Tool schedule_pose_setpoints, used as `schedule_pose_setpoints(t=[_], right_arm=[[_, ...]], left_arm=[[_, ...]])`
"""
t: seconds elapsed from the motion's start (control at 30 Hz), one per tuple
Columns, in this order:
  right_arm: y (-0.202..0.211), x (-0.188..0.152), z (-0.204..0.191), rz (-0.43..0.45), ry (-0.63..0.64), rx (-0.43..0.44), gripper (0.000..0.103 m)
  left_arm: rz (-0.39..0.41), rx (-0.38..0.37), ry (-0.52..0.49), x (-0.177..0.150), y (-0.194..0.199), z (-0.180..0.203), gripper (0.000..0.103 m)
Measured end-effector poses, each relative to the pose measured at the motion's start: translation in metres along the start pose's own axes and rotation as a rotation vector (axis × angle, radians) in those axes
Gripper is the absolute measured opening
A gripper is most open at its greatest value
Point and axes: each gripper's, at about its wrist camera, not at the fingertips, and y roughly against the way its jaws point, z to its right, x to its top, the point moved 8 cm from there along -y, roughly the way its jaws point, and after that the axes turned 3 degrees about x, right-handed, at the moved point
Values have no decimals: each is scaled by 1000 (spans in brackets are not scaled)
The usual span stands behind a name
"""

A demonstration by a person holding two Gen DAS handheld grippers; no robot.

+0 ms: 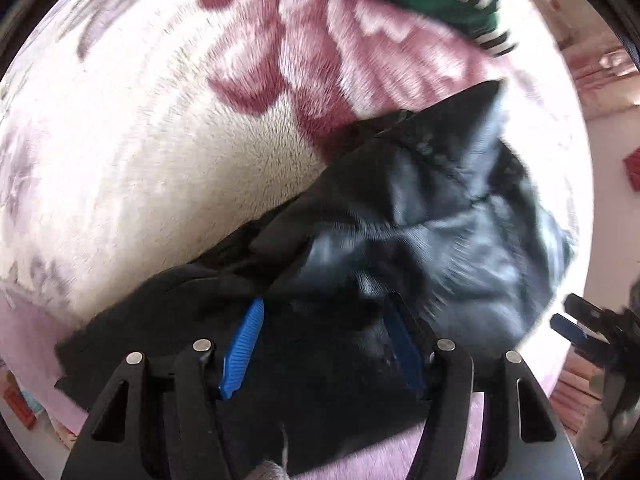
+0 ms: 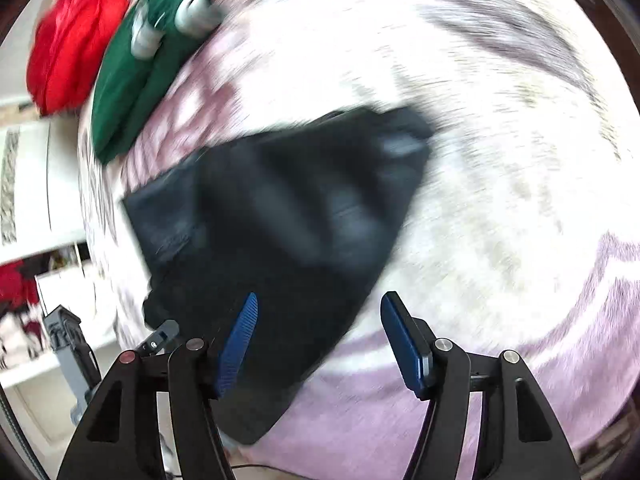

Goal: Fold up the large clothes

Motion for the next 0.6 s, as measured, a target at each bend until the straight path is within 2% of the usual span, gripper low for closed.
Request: schedule_pose_setpoints(t=[0.07,0.1,0.17,0.2,0.3,0.37,0.43,0.47,0.5,0.6], right_arm=[[-11,14,16,21,15,96,76],[-23,17,17,1,36,173,77],[-54,20,13,-68,48,272,77],[-62,25,7,-94,39,346,80],[-77,40,-13,-92,76,465,83],[-76,42,-18,-93,90,511,82],[-81,44,-27,-83,81,554,71],[-83,45,-30,-79,69,570,41],[-86,43,-33,-83,54,581,28],[-70,33,-55,-51,75,599,22]], left_arm=[[-19,-8,17,6,-15,-2,62],[-19,-19,20,7,-16,-1,63],[-17,-29,11,1,-13,-4,64],[-12,-32,7,0,-13,-3,64],[-5,-29,8,-5,-12,-4,65],[-9,-23,17,-8,-12,-2,65],[-15,-29,29,-6,-15,-3,66],[-19,-36,39,0,-21,-6,67],[-21,-43,43,2,-22,-7,67],[-28,-80,61,3,-24,-13,68]])
